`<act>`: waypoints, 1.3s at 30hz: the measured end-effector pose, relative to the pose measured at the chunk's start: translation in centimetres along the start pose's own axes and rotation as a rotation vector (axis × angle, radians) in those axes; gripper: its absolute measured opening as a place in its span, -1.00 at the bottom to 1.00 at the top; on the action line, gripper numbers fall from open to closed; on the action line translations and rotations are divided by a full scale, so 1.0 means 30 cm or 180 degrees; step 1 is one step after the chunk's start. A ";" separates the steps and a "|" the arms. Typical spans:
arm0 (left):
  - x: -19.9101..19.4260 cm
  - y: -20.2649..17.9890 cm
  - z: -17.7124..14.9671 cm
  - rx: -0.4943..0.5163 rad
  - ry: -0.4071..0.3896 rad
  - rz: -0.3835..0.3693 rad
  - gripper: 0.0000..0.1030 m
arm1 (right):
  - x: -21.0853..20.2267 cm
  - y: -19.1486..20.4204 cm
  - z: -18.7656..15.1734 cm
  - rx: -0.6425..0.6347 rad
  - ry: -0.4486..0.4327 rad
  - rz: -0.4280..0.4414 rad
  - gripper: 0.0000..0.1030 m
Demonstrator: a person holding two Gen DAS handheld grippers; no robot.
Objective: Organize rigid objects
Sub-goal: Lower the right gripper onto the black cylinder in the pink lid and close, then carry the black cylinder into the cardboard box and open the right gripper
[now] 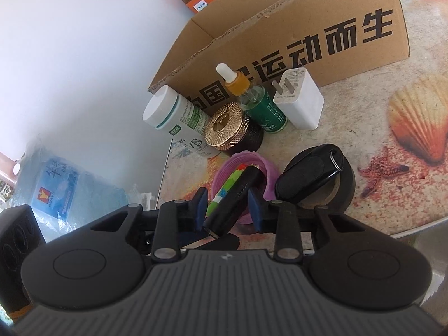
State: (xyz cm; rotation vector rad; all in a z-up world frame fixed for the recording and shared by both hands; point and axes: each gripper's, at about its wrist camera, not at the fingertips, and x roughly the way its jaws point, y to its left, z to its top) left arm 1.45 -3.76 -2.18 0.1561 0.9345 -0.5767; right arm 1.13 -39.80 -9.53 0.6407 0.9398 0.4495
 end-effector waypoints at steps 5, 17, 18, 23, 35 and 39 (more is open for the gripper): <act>0.026 0.002 0.019 0.0024 0.0044 -0.0063 -0.42 | 0.043 0.011 0.041 -0.0043 0.0195 -0.0107 -0.43; 0.091 0.059 0.060 -0.0195 0.0226 -0.0268 -0.41 | 0.143 0.038 0.149 -0.0124 0.0692 -0.0382 -0.44; 0.096 0.064 0.061 -0.0205 0.0230 -0.0269 -0.42 | 0.147 0.038 0.157 -0.0122 0.0729 -0.0384 -0.43; 0.095 0.078 0.059 -0.0248 0.0202 -0.0250 -0.54 | 0.141 0.020 0.169 -0.0007 0.0745 -0.0325 -0.44; -0.027 -0.012 0.079 0.0023 -0.0065 -0.0100 -0.54 | -0.023 0.053 0.132 -0.0036 0.0305 -0.0041 -0.49; -0.114 -0.025 0.139 0.0105 -0.0321 -0.0016 -0.54 | -0.113 0.146 0.177 -0.0318 0.0017 0.0109 -0.51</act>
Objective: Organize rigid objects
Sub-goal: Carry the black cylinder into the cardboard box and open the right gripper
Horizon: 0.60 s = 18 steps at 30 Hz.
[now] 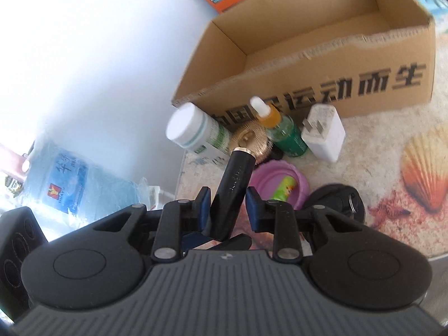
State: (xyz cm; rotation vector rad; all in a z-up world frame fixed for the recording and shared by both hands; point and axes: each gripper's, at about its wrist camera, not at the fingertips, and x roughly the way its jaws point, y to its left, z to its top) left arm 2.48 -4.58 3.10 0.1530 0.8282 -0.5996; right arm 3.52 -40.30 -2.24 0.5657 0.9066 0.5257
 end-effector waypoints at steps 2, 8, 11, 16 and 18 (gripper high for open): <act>-0.044 0.013 0.069 0.0014 -0.0137 0.0012 -0.57 | -0.024 0.047 0.055 -0.0139 -0.0130 0.0111 -0.52; -0.031 0.130 0.293 -0.0159 -0.0181 -0.0053 -0.70 | 0.027 0.138 0.288 -0.0339 -0.0265 0.0271 -0.60; 0.050 0.198 0.383 -0.0255 -0.0103 -0.0063 -0.70 | 0.083 0.126 0.397 -0.0278 -0.0219 0.0234 -0.60; 0.185 0.300 0.482 -0.0422 0.0164 0.0041 -0.69 | 0.274 0.042 0.593 0.0052 0.0142 0.0161 -0.60; 0.242 0.345 0.511 -0.0487 0.0284 0.0077 -0.69 | 0.355 -0.011 0.651 0.0285 0.0307 0.0106 -0.60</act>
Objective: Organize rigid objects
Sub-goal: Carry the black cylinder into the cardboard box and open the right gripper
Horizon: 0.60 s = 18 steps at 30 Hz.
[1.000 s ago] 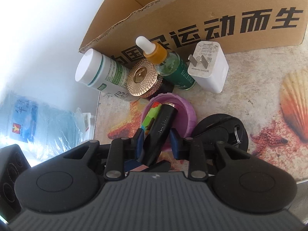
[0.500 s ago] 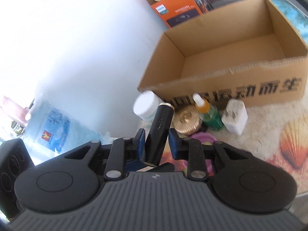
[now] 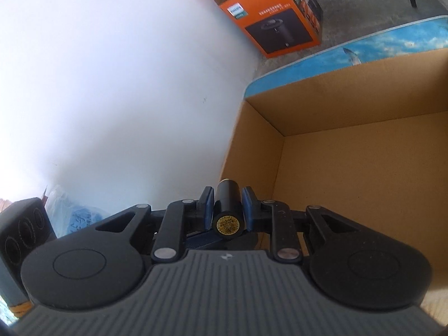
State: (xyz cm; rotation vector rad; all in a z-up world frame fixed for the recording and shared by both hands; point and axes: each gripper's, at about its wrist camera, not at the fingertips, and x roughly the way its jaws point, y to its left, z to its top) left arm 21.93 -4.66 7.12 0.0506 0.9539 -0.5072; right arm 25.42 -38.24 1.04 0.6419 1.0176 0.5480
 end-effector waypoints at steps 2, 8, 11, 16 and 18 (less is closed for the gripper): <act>0.045 0.023 0.022 -0.0058 0.0083 0.0067 -0.67 | 0.078 -0.050 0.059 0.0174 0.0190 -0.0068 -0.60; 0.159 0.068 0.048 -0.0095 0.0265 0.0330 -0.61 | 0.296 -0.168 0.148 0.0662 0.0549 -0.0186 -0.59; 0.148 0.082 0.053 -0.0132 0.0204 0.0302 -0.58 | 0.371 -0.202 0.193 0.0752 0.0596 -0.0274 -0.59; 0.082 0.096 0.050 -0.0187 -0.0005 0.0342 -0.46 | 0.462 -0.220 0.258 0.0805 0.0606 -0.0190 -0.55; 0.053 0.101 0.049 -0.0217 -0.0097 0.0335 -0.31 | 0.477 -0.210 0.277 0.0740 0.0573 -0.0130 -0.39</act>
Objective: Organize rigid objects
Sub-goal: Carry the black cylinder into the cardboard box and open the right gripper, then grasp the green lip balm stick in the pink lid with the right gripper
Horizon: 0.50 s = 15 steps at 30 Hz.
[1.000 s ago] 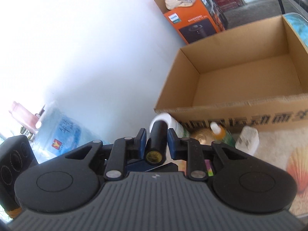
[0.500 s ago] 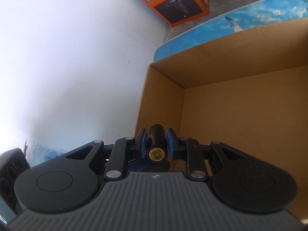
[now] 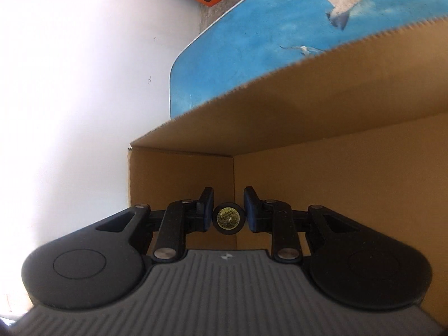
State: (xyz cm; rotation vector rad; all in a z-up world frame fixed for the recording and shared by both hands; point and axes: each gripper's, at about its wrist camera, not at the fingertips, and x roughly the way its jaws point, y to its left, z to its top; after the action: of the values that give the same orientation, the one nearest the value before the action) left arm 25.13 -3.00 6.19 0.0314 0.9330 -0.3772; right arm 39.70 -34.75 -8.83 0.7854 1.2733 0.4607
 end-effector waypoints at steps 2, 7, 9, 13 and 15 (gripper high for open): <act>-0.041 0.009 -0.003 -0.0064 -0.0147 -0.0026 -0.17 | -0.011 0.009 0.002 0.0026 -0.0075 0.0037 -0.16; -0.163 0.004 -0.038 -0.0109 -0.0493 -0.0095 -0.04 | -0.114 0.019 -0.041 -0.0101 -0.0297 0.0169 0.02; -0.218 -0.001 -0.060 -0.0116 -0.0614 -0.0142 0.00 | -0.181 0.015 -0.053 -0.0107 -0.0440 0.0302 0.02; -0.321 -0.012 -0.118 -0.0113 -0.0821 -0.0173 0.04 | -0.345 0.011 -0.091 -0.0128 -0.0716 0.0523 0.02; -0.362 -0.013 -0.147 -0.0126 -0.0895 -0.0166 0.07 | -0.434 0.004 -0.132 -0.0149 -0.0842 0.0638 0.02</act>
State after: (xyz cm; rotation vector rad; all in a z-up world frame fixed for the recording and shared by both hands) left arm 15.77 0.77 12.16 -0.0805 0.6638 -0.3998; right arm 32.59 -42.75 -0.41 0.9067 0.9402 0.5268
